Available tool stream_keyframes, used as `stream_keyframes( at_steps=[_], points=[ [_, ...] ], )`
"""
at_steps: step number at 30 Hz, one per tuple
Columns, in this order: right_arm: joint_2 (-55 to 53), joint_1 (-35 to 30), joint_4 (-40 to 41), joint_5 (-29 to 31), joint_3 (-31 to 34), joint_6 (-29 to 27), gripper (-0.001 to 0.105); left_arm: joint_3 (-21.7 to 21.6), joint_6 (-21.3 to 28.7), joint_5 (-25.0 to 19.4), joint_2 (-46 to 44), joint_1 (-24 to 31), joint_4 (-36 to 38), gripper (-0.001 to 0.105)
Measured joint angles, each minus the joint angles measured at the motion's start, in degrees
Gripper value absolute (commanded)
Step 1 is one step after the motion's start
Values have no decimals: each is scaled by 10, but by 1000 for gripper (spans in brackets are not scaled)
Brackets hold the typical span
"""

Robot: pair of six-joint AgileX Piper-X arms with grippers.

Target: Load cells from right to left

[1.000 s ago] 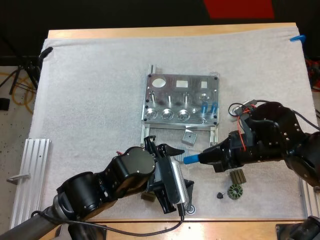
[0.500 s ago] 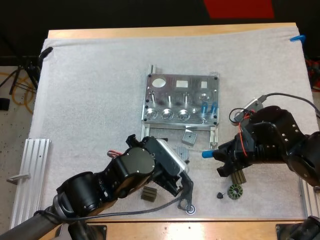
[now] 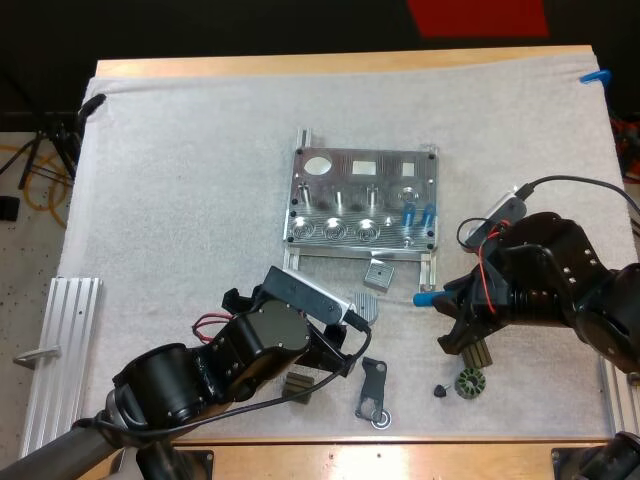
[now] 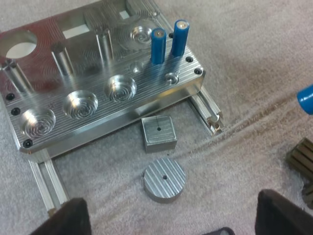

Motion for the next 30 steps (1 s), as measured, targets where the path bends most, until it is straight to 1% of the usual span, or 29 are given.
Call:
stream_keyframes(
  at_steps=[6,9,14,20,24,30],
  points=[
    [0,0,2,0,-2,-8,7,0,-1,0,0,0,2,68],
    [10,0,15,7,-19,-22,7,0,-1,0,0,0,2,68],
    [71,0,64,57,-95,-79,7,0,-1,0,0,0,2,68],
    [146,0,66,67,-158,-101,7,0,-1,0,-20,0,4,68],
    [187,0,68,69,-185,-106,7,0,-1,0,-42,0,4,68],
    [257,0,99,100,-243,-145,7,0,-1,-11,-63,0,22,68]
  ],
)
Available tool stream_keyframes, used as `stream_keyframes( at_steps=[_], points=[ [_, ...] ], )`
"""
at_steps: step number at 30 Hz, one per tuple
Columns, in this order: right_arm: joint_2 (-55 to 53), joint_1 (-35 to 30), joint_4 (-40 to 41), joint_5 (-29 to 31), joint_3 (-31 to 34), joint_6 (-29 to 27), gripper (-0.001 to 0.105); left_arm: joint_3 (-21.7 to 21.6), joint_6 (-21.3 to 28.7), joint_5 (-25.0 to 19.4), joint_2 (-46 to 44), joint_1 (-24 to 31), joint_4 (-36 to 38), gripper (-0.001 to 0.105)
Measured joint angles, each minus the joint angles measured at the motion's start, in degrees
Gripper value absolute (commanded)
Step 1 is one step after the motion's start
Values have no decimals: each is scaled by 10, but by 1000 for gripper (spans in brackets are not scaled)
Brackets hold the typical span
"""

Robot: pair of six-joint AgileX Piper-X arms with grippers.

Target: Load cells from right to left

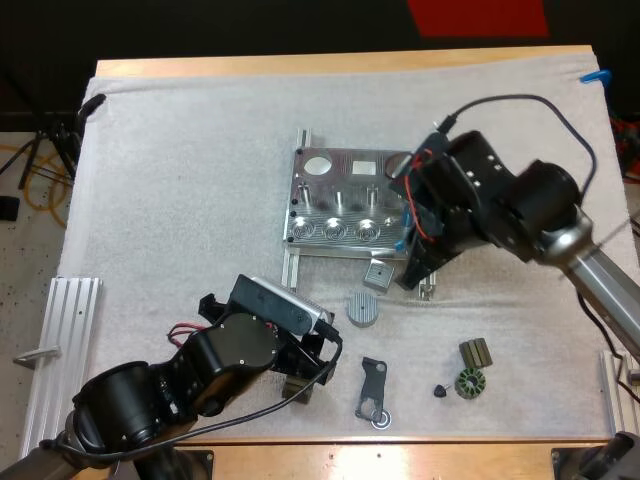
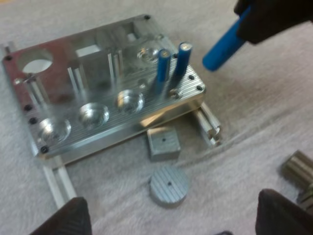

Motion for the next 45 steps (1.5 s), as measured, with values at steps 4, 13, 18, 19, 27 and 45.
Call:
stream_keyframes(
  at_steps=[4,13,18,19,27,45],
  points=[
    [35,0,6,4,-43,-16,7,0,0,-9,0,0,24,68],
    [116,0,6,45,-118,-68,7,0,0,-28,0,0,28,68],
    [155,0,8,56,-128,-88,7,0,0,-28,0,0,28,68],
    [161,0,8,61,-127,-90,7,0,0,-28,0,0,28,68],
    [199,0,-10,83,-127,-104,7,0,11,-34,0,0,28,68],
    [256,0,-30,110,-127,-113,7,0,11,-34,0,0,28,68]
  ],
)
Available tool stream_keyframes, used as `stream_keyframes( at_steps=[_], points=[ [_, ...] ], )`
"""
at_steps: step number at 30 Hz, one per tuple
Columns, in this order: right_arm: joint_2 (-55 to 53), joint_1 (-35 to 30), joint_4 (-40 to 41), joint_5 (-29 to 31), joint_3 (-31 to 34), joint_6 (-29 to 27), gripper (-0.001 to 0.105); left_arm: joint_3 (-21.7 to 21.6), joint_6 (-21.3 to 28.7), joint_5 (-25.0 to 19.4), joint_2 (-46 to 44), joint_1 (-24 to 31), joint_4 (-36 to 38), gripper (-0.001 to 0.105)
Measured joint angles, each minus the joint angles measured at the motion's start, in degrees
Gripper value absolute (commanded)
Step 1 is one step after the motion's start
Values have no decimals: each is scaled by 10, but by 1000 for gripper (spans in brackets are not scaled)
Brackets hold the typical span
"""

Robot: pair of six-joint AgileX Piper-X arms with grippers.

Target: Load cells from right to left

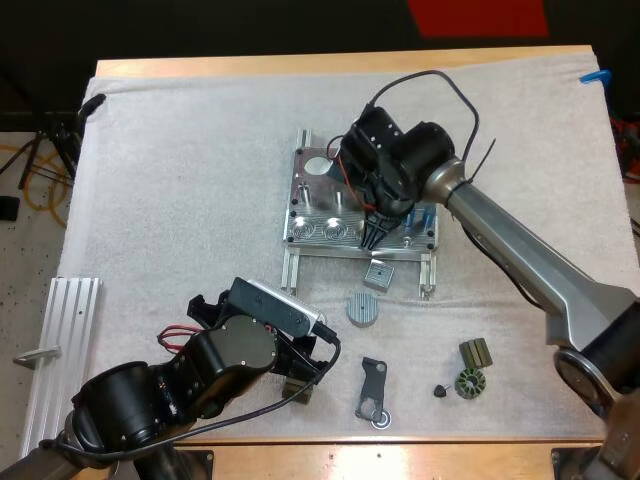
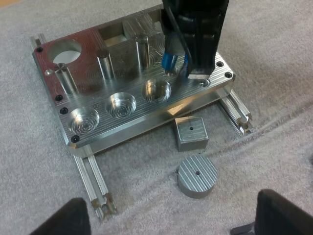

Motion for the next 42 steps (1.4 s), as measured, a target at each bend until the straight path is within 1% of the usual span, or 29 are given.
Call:
stream_keyframes(
  at_steps=[9,19,25,37,42],
  points=[
    [14,0,0,16,0,-1,7,0,0,0,0,0,0,68],
    [30,0,0,20,0,-2,7,0,0,-1,0,0,0,68],
    [33,1,-1,41,0,-2,7,0,0,-1,0,0,0,68],
    [35,1,-3,43,0,-2,7,0,0,-2,0,0,0,68],
    [36,1,1,29,0,-2,7,0,0,-2,0,0,0,68]
  ],
)
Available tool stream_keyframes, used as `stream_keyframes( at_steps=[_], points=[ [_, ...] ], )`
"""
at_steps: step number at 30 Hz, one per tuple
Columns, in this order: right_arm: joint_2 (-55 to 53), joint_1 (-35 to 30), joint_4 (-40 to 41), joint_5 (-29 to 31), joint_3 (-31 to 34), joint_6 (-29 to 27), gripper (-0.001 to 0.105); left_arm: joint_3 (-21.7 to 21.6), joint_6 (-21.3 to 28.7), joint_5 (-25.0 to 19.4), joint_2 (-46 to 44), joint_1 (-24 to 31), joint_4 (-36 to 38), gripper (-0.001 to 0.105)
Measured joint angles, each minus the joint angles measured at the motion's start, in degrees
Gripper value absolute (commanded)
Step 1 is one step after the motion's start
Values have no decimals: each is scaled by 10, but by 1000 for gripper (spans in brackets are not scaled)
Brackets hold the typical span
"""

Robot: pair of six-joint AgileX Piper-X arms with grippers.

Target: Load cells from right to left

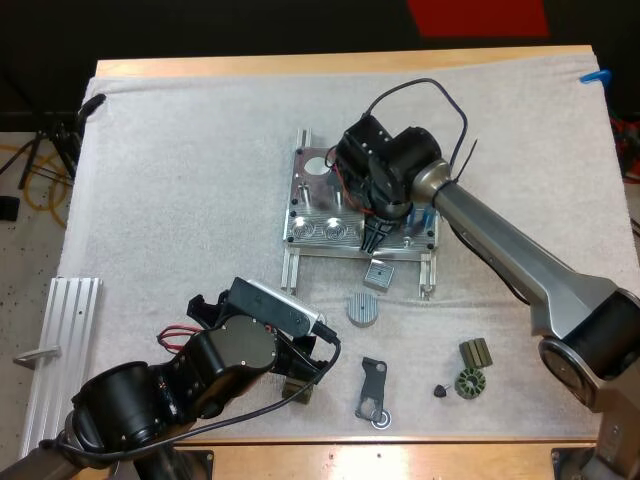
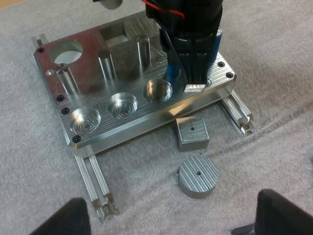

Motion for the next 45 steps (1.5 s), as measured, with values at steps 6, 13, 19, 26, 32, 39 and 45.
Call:
stream_keyframes(
  at_steps=[6,13,19,26,32,39,45],
  points=[
    [0,0,8,0,-1,0,7,0,0,0,0,0,0,68],
    [0,0,3,0,-1,0,7,0,0,0,0,0,0,68],
    [0,0,0,3,-1,-1,7,0,0,0,0,0,0,68],
    [0,-2,-4,10,-1,-3,7,0,0,0,0,0,0,68],
    [0,-4,-4,7,-1,-4,11,0,0,0,0,0,0,68],
    [0,-4,-9,9,-1,-4,37,0,0,0,0,0,0,68],
    [1,-6,-14,13,-1,-3,43,0,0,0,0,0,0,68]
  ],
)
